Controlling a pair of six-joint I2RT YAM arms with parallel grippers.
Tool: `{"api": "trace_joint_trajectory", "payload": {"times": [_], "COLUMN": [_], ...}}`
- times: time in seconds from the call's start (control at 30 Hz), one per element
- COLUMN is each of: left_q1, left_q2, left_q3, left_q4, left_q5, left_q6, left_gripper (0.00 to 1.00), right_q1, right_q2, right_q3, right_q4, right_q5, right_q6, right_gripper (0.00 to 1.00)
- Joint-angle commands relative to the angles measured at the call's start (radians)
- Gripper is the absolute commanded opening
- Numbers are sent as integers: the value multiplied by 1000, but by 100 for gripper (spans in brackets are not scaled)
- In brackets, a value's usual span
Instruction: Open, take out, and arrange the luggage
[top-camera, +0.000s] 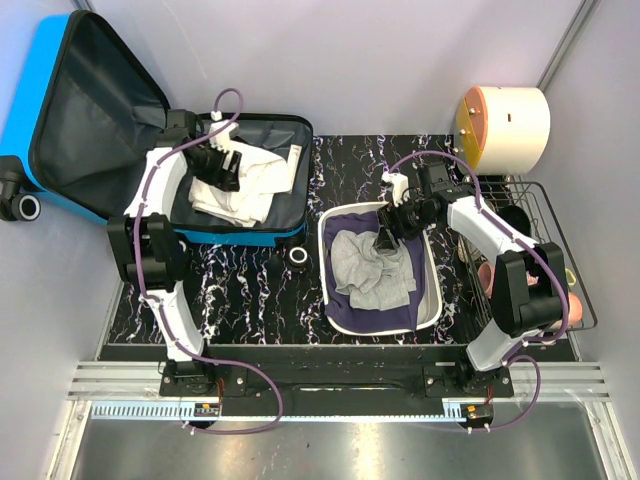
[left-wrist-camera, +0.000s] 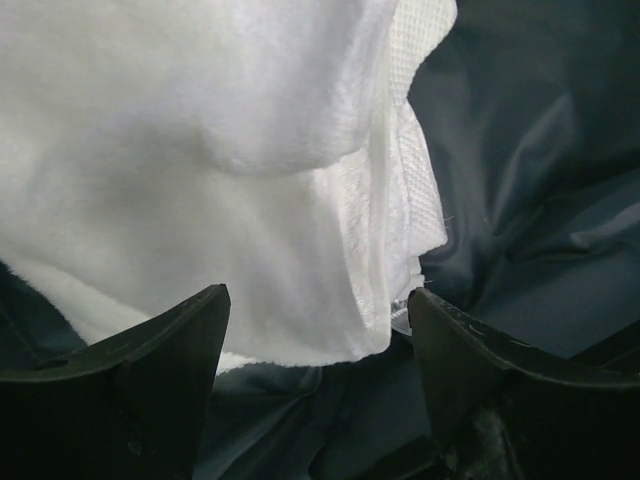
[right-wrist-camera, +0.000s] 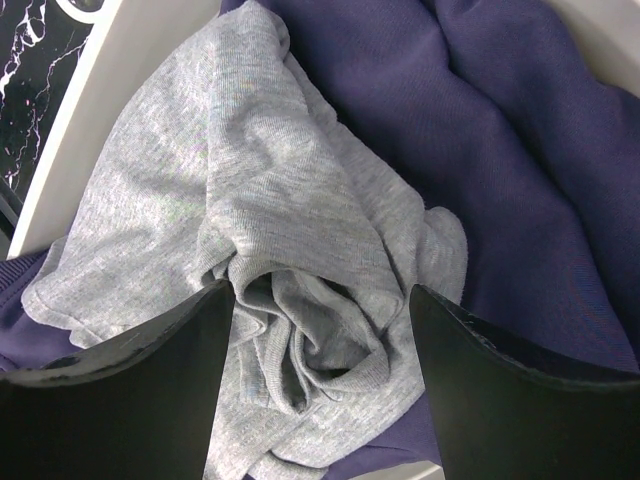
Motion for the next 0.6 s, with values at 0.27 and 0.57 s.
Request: {"api": "trace_joint_trajectory", "payload": {"times": [0.27,0.57], "left_q1": [-114,-191], "left_q2": [45,-76], "left_q3": [16,-102], "left_q4": [175,199], "left_q5": [-221,-146], "left_q6": [-27,90], "left_gripper": [34,47], "right_q1": [-6,-6], "right_q2": [-14,-19], "right_q3": [36,64], "right_q4": [0,11], "right_q5": [-8,-48], "right_q6": [11,50], "right_gripper": [80,77]}}
